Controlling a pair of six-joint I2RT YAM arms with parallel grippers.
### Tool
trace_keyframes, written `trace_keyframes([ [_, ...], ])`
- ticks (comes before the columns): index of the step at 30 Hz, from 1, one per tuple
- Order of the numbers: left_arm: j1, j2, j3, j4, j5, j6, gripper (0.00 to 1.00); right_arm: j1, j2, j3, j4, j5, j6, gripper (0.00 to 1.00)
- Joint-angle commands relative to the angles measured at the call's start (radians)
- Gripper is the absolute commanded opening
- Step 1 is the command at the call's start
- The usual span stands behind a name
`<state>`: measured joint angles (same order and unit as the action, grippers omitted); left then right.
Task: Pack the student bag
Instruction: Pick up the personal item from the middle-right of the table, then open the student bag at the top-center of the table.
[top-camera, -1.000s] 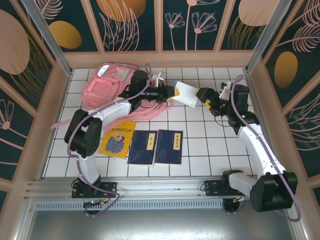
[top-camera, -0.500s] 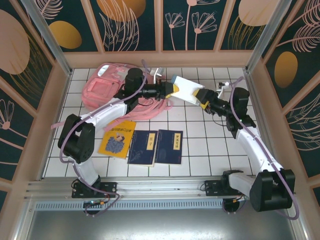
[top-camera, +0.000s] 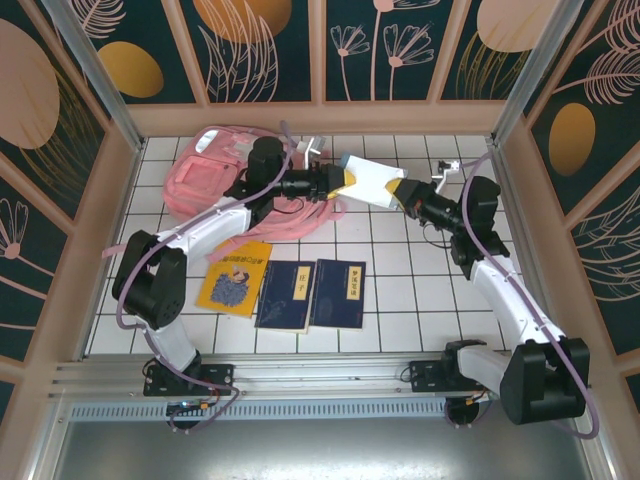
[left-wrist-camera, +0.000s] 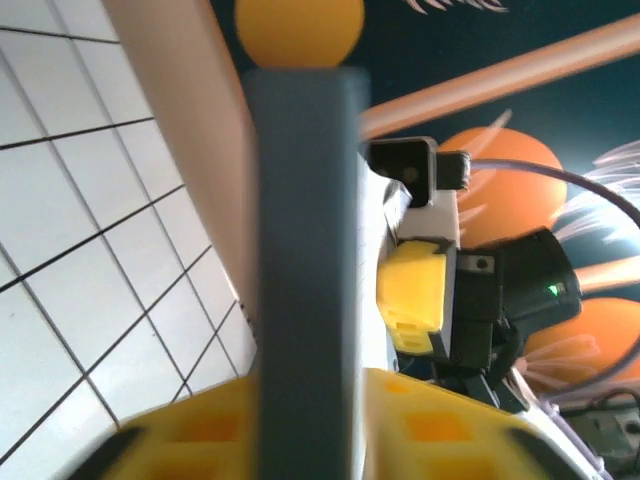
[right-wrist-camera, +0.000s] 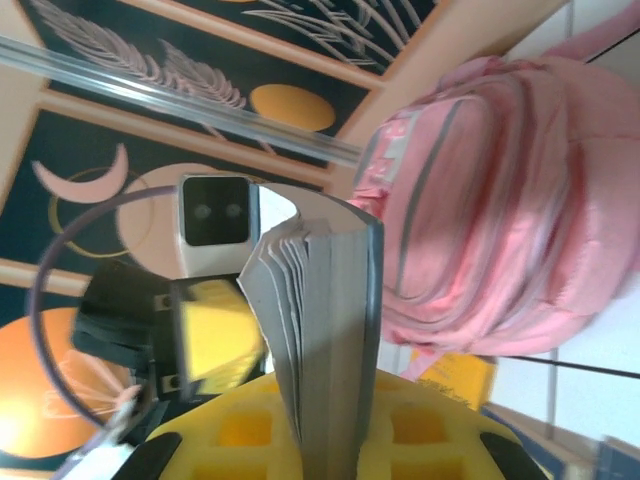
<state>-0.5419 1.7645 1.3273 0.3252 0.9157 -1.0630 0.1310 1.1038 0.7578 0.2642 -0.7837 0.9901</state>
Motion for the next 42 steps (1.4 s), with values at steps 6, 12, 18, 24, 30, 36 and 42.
trace_keyframes([
  [6,0.093,0.010,0.281,-0.687,-0.439,0.470,0.58,0.004,-0.070,0.081,-0.315,0.233,-0.232,0.00],
  [12,0.197,0.026,0.269,-0.735,-0.653,0.524,0.58,0.007,-0.077,0.047,-0.335,0.258,-0.267,0.00],
  [18,0.226,0.127,0.336,-0.788,-0.769,0.594,0.59,0.011,-0.070,0.003,-0.289,0.214,-0.258,0.00],
  [24,0.227,0.221,0.370,-0.818,-0.757,0.625,0.58,0.011,-0.068,-0.028,-0.268,0.192,-0.249,0.00],
  [30,0.227,0.215,0.283,-0.735,-0.582,0.586,0.53,0.010,-0.053,-0.045,-0.258,0.186,-0.251,0.00],
  [36,0.226,0.165,0.206,-0.668,-0.515,0.564,0.47,0.011,-0.023,-0.083,-0.195,0.158,-0.217,0.00],
  [42,0.226,0.130,0.176,-0.661,-0.526,0.580,0.44,0.016,-0.001,-0.097,-0.157,0.141,-0.196,0.00],
])
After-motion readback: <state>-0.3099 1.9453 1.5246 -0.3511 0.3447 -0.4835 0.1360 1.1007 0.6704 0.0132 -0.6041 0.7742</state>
